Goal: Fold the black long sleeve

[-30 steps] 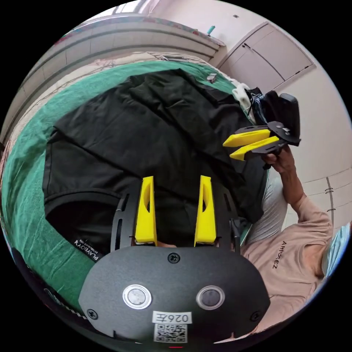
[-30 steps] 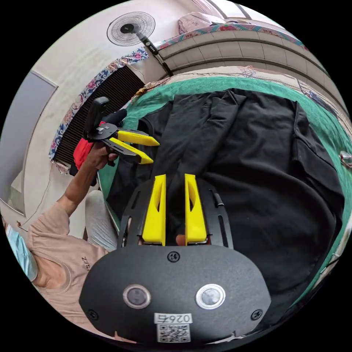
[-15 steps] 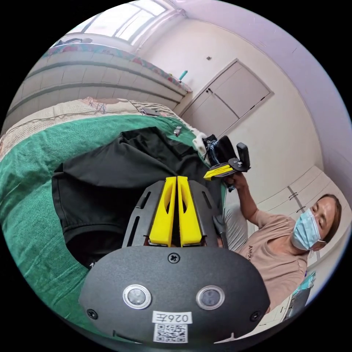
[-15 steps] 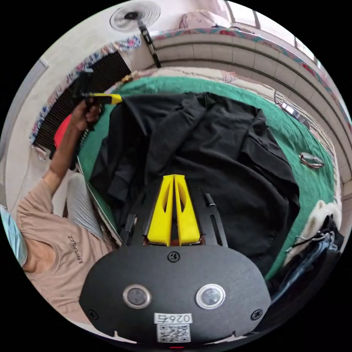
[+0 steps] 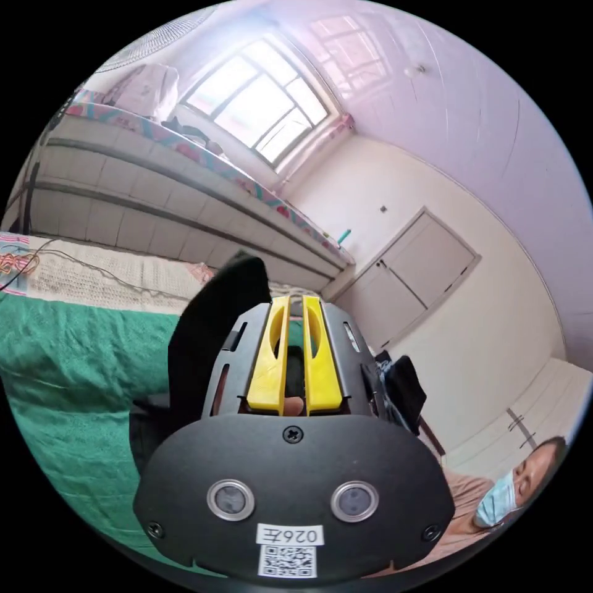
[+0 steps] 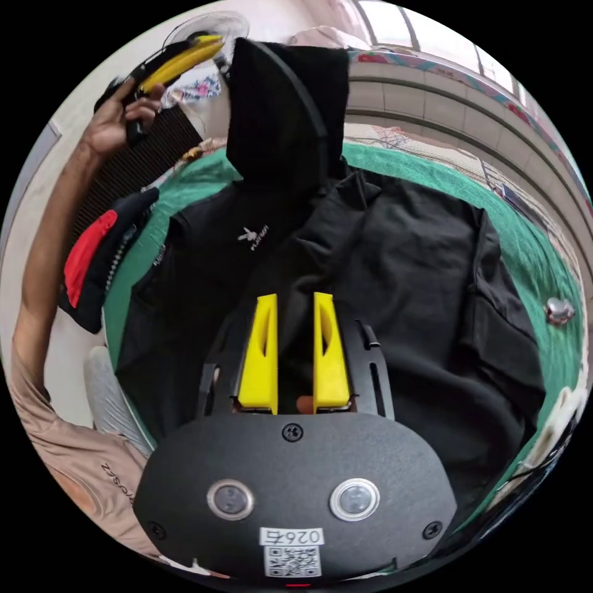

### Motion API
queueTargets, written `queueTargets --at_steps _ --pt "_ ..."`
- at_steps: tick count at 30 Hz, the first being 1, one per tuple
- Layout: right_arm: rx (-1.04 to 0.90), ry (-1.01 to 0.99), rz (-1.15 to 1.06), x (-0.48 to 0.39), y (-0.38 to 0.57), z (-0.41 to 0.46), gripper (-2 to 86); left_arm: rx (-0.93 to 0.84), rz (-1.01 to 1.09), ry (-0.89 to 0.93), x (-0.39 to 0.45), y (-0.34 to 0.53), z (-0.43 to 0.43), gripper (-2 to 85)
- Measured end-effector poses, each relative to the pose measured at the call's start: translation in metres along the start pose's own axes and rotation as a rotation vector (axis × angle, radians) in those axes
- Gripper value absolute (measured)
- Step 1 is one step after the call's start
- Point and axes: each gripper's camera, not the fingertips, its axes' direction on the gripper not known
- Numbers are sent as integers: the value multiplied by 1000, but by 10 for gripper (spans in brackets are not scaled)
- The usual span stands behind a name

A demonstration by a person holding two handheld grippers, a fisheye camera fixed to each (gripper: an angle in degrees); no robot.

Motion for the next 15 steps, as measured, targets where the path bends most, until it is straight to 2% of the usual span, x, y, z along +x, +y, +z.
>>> queueTargets --at_steps 1,3,6,10,13,15 --pt "-20 11 -20 -2 -2 2 0 -50 16 -48 0 11 4 27" --pt "12 7 -75 -13 3 -18 -12 -204 28 -256 -6 64 8 13" --pt "85 -78 -188 -29 34 -73 -15 -330 11 -382 -22 125 -8 10" --pt "79 -159 -309 -47 97 -125 -16 -349 -69 -393 -38 170 -48 -1" --pt "-84 -181 -334 -59 146 -125 -16 -305 -117 -311 -44 184 -82 2" --pt "-270 -49 -271 -61 173 -103 -16 -283 -125 -237 -46 186 -98 26"
